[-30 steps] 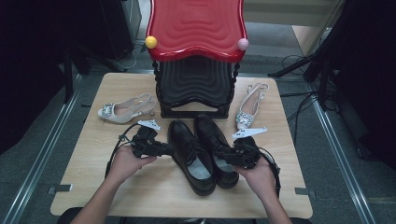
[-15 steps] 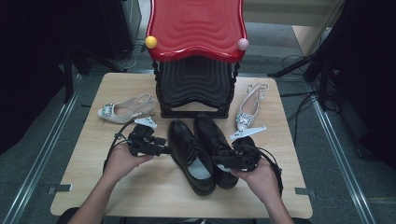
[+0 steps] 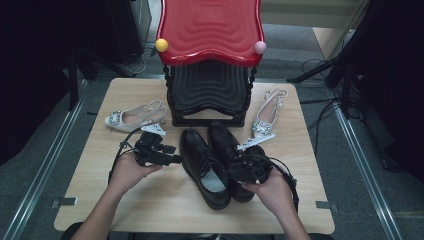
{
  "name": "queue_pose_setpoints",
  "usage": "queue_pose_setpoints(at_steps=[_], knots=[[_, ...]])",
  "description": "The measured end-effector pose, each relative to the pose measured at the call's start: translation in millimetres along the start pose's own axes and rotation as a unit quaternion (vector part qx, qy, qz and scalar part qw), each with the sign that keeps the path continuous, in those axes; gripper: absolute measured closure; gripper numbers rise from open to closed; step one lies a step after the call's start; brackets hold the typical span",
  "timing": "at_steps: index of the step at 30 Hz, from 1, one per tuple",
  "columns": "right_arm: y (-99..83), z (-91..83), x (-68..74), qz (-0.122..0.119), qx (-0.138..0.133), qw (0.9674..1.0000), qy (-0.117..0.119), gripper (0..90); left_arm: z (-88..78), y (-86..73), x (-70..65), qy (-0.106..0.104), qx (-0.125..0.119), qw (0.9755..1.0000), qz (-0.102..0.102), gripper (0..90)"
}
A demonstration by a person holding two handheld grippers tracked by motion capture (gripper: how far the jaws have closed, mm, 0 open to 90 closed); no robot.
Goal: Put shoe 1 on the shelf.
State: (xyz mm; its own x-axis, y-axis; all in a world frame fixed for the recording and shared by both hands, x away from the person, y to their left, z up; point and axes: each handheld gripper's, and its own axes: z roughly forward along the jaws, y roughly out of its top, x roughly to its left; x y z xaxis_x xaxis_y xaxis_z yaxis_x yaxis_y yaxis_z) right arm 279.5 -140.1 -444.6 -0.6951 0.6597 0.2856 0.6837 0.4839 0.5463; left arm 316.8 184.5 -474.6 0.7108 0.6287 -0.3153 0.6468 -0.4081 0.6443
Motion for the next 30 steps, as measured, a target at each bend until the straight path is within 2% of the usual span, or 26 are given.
queue_pose_setpoints(at_steps=[1, 8, 10, 11, 16, 17, 19, 22, 24, 30], knots=[[0.3, 5.4, -1.0, 0.005, 0.016, 0.9998, -0.007, 58.9, -0.2, 0.3, 0.2, 0.001, -0.001, 1.0, 0.0, 45.3], [6.9, 29.1, 2.2, 0.002, 0.048, 0.9988, -0.008, 56.9, -1.2, 3.6, 0.1, 0.005, -0.005, 1.0, 0.005, 44.9], [12.3, 39.6, 2.4, 0.004, 0.059, 0.9979, -0.027, 57.1, -1.3, 4.5, 0.6, 0.007, -0.006, 0.9999, 0.006, 44.7], [13.4, 44.3, 1.4, 0.007, 0.064, 0.9975, -0.028, 57.7, -1.4, 5.1, 1.0, 0.007, -0.006, 0.9999, 0.007, 44.7], [16.6, 52.4, 0.7, 0.011, 0.08, 0.9956, -0.049, 64.3, -4.2, 8.3, 4.9, 0.01, -0.016, 0.9998, 0.007, 44.4], [16.5, 54.3, 1.7, 0.004, 0.081, 0.9948, -0.061, 69.2, -6.5, 9.8, 7.1, 0.011, -0.019, 0.9998, 0.003, 43.7], [16.3, 54.3, 1.5, 0.001, 0.08, 0.9948, -0.063, 71.8, -7.5, 10.2, 8.5, 0.008, -0.021, 0.9997, 0.002, 43.1], [15.1, 51.9, -4.9, 0.006, 0.076, 0.9956, -0.055, 78.6, -7.2, 10.3, 13.2, 0.006, -0.015, 0.9999, -0.001, 41.3], [16.0, 49.5, -10.8, 0.011, 0.085, 0.9956, -0.038, 81.4, -6.1, 9.6, 15.4, 0.016, -0.01, 0.9998, 0.0, 41.1], [14.4, 40.9, -23.0, 0.02, 0.086, 0.9959, -0.018, 82.9, -8.5, 9.1, 21.0, 0.016, -0.022, 0.9996, -0.007, 40.1]])
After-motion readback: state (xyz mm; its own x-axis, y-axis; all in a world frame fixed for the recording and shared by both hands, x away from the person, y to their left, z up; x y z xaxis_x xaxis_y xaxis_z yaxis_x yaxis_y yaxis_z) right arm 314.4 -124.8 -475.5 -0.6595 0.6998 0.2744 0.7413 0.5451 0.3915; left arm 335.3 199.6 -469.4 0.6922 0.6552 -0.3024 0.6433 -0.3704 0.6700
